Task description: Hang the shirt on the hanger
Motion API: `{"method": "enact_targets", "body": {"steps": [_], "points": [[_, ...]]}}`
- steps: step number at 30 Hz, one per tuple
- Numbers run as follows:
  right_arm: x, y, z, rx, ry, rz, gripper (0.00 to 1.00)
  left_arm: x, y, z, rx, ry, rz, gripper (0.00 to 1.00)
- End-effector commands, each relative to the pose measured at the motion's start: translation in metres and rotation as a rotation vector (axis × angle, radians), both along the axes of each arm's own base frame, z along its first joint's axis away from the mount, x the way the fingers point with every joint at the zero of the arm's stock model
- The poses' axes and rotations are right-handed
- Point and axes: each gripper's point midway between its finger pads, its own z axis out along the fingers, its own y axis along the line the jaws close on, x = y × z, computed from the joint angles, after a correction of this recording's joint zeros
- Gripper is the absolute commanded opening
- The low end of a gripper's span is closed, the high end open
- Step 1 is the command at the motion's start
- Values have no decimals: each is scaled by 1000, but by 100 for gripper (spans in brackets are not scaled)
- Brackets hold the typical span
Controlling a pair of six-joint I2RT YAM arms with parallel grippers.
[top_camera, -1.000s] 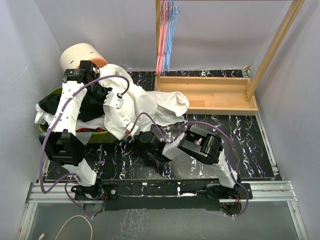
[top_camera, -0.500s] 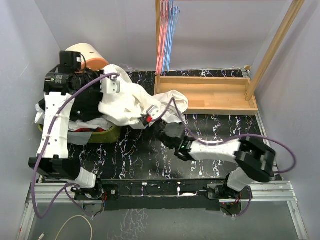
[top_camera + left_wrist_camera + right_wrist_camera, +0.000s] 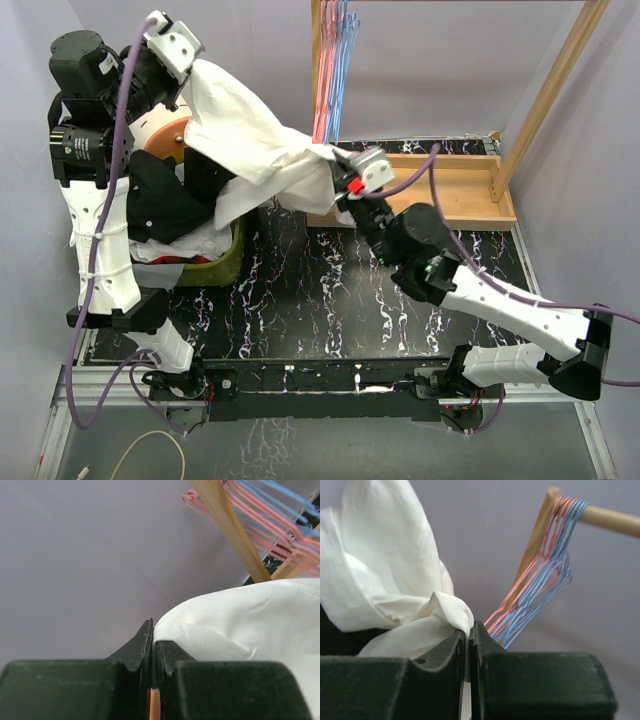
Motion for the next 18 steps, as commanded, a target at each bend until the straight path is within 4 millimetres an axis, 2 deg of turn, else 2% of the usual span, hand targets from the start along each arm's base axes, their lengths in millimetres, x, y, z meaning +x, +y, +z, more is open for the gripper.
{"method": "enact_targets", "body": {"steps": [1, 5, 8, 9, 11, 12, 14, 15, 16, 17, 18], "points": [[-20, -47, 111, 76, -144, -68, 8, -33, -15, 52, -321, 4, -20, 0], [-44, -69, 170, 147, -237, -21, 8, -70, -26, 109, -470, -121, -137, 0], [-55, -80, 198, 158, -287, -11, 8, -84, -29, 144, -557, -189, -192, 0], [-57, -82, 203, 160, -292, -11, 8, -84, -30, 150, -571, -204, -205, 0], [-59, -84, 206, 174, -284, -2, 8, -75, -34, 143, -591, -167, -220, 0], [-58, -84, 201, 176, -269, 2, 8, -67, -38, 131, -601, -110, -227, 0], [-55, -84, 175, 179, -209, 6, 8, -44, -50, 87, -621, 79, -234, 0], [-55, -85, 158, 183, -176, 10, 8, -30, -59, 53, -617, 199, -231, 0], [-53, -84, 135, 193, -134, 18, 8, -25, -77, 19, -590, 308, -235, 0], [-53, -86, 113, 214, -98, 25, 8, -14, -86, -22, -545, 400, -190, 0], [-54, -86, 88, 235, -59, 40, 8, -14, -112, -69, -476, 506, -175, 0]]}}
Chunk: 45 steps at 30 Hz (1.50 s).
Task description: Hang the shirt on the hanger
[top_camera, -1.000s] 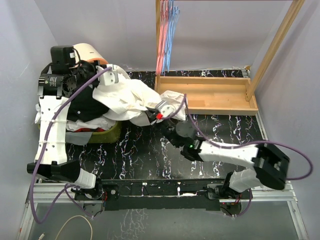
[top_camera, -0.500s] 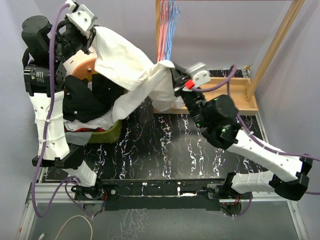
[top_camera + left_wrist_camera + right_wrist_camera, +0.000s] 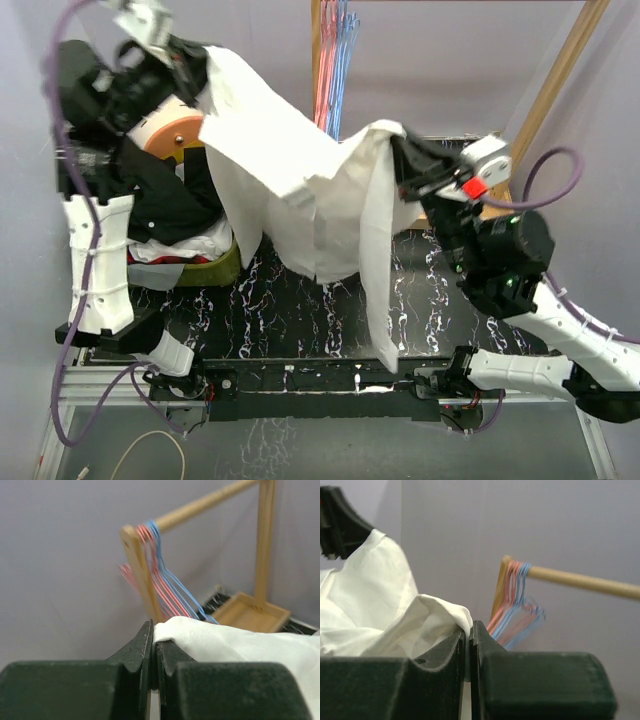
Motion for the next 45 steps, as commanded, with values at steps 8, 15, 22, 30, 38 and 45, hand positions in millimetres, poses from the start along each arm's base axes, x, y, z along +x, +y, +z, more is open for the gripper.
{"method": "enact_targets", "body": {"steps": [8, 15, 22, 30, 38, 45], "points": [[32, -6, -291, 272, 522, 136, 8, 49, -100, -344, 384, 760, 33, 0], [94, -75, -399, 402, 779, -126, 8, 89, -89, -431, 459, 879, 206, 0], [138, -113, -432, 496, 908, -235, 12, 118, -70, -469, 402, 1005, 272, 0], [162, -108, -416, 445, 879, -204, 52, 112, -77, -500, 388, 1153, 257, 20], [168, -82, -345, 210, 706, -64, 98, 100, -64, -455, 427, 1188, 277, 97], [155, -62, -262, 89, 545, 56, 94, 76, -20, -416, 409, 1230, 282, 97]]}}
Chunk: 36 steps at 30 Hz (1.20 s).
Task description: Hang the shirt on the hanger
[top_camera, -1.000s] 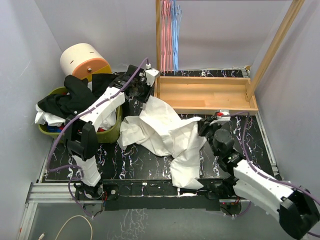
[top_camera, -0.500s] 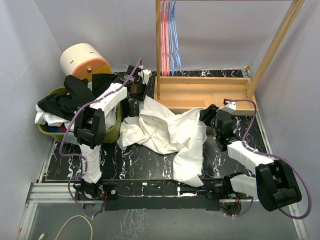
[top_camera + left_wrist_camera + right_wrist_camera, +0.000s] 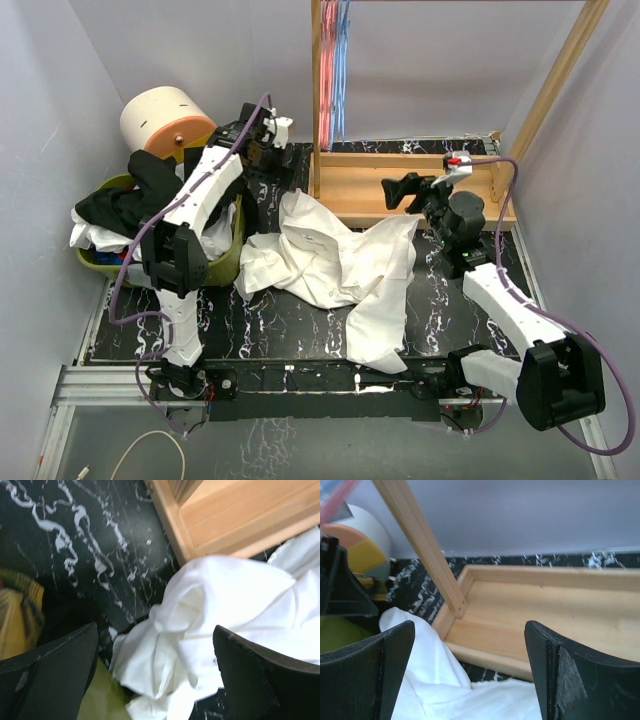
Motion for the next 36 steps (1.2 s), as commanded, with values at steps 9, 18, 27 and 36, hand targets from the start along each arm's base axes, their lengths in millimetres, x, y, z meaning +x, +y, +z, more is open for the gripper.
{"method": "enact_targets", "body": {"steps": [9, 18, 27, 36], "points": [[42, 24, 224, 185, -158, 64, 51, -93, 33, 55, -188, 111, -101, 97], [95, 57, 267, 354, -137, 164, 29, -117, 52, 84, -158, 9, -131, 97], [122, 113, 262, 371, -108, 271, 42, -118, 76, 88, -196, -10, -70, 97], [127, 120, 255, 395, -97, 267, 42, -122, 84, 86, -208, -21, -53, 97]]}}
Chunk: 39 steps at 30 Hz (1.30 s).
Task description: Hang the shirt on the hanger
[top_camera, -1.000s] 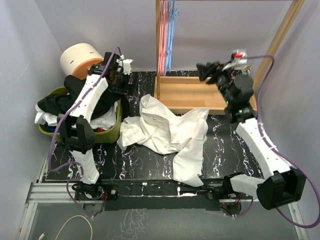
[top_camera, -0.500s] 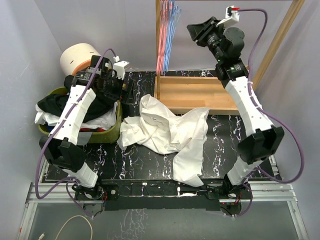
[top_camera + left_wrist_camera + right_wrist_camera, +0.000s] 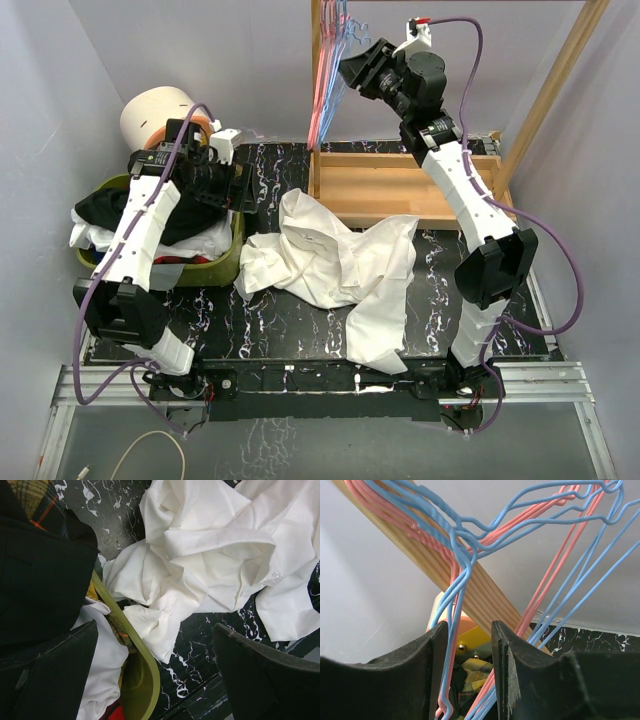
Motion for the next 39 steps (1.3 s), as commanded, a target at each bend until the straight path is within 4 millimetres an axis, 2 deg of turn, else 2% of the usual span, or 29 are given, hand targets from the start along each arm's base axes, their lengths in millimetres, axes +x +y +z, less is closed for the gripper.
{"method": "enact_targets", "body": {"steps": [1, 7, 20, 32, 39], "points": [[-13, -7, 48, 56, -108, -9, 42, -10, 0, 22, -37, -66, -12, 97], [-14, -14, 45, 61, -94, -45, 39, -10, 3, 23, -41, -66, -5, 97], [-23, -15, 55, 88, -108, -29, 39, -9, 7, 20, -55, -57, 10, 97], [-29, -30, 61, 83, -119, -104, 36, -10, 9, 20, -68, -51, 15, 97], [-30, -29, 66, 74, -130, -96, 36, -10, 10, 20, -72, -51, 16, 97]]}}
